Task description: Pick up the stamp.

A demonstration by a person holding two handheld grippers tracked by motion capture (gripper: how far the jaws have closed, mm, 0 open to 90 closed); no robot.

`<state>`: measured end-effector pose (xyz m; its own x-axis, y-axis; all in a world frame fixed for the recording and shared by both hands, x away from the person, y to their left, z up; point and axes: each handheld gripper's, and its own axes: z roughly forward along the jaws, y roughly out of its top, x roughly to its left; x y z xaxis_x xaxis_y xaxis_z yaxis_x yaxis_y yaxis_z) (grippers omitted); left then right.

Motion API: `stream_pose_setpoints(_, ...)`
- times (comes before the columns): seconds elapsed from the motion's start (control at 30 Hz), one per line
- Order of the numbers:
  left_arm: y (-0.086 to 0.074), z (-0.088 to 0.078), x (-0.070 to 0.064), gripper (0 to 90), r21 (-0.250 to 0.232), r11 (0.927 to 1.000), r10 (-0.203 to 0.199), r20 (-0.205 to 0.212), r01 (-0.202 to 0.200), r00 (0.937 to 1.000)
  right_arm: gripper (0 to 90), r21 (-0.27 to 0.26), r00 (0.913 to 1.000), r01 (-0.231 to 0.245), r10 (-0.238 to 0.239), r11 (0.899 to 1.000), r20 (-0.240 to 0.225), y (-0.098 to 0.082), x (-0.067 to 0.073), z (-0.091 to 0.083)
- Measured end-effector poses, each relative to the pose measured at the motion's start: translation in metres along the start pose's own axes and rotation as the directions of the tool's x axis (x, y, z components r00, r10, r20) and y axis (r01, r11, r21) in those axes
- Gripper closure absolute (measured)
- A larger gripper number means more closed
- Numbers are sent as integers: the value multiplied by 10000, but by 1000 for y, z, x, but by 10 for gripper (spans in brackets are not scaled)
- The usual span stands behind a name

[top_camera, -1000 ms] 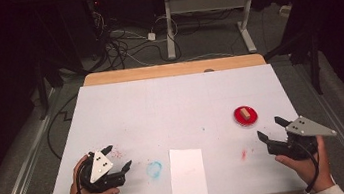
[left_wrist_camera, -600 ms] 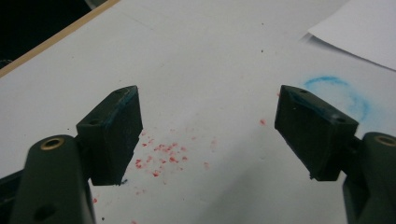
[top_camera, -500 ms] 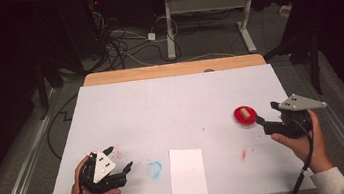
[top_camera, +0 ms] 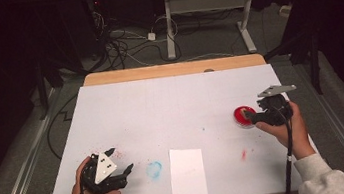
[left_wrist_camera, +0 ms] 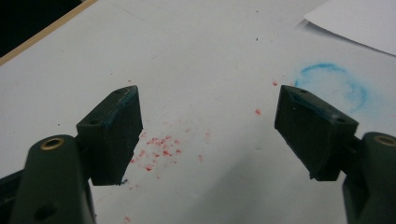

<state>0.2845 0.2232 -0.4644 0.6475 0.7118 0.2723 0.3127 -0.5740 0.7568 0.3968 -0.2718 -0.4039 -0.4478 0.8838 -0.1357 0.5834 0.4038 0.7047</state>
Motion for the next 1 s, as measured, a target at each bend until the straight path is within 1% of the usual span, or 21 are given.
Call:
stream_pose_setpoints(0.07,0,0,0,222,29,10000,15,9,-15,10000,421,268,10000,-32,34,9996,-63,1,0,8)
stream_pose_setpoints(0.17,0,0,0,222,-4,10000,11,31,-11,10000,445,488,9999,-129,133,9987,-83,2,-2,17)
stream_pose_setpoints(0.27,-1,-1,0,221,-16,10000,13,52,-13,10000,491,756,9997,-163,177,9970,-168,2,-3,26)
stream_pose_setpoints(0.3,-1,-1,-1,221,66,10000,-67,101,67,9999,523,801,9996,-190,207,9966,-205,2,-3,29)
stream_pose_setpoints(0.33,-1,-1,-1,221,62,10000,-54,90,53,9999,546,914,9995,-195,218,9956,-249,2,-4,32)
stream_pose_setpoints(0.43,-1,-1,0,221,66,10000,-66,123,65,9999,598,1052,9994,-255,279,9941,-213,1,-4,38)
stream_pose_setpoints(0.47,-2,-1,0,221,78,10000,-59,127,58,9999,601,1089,9994,-238,263,9938,-213,1,-4,40)
stream_pose_setpoints(0.53,-2,-1,0,221,99,9999,-41,137,40,9999,647,1190,9996,-184,209,9927,-196,1,-4,43)
stream_pose_setpoints(0.67,-2,-1,-1,221,102,9999,-36,133,35,9999,689,1309,9998,-107,131,9913,-177,1,-3,49)
stream_pose_setpoints(0.7,-2,-1,-1,220,107,9999,-35,119,34,9999,711,1304,9997,-61,89,9914,-213,1,-3,50)
stream_pose_setpoints(0.77,-2,-1,0,220,108,9999,-50,144,48,9999,743,1274,9998,-92,112,9918,-144,1,-3,50)
stream_pose_setpoints(0.83,-2,-1,0,220,108,9999,-59,162,58,9999,750,1360,9999,-46,65,9907,-134,1,-3,51)
stream_pose_setpoints(1.0,-2,-1,-1,220,142,9999,-39,182,36,9998,764,1379,9999,95,-74,9904,-156,1,-2,54)
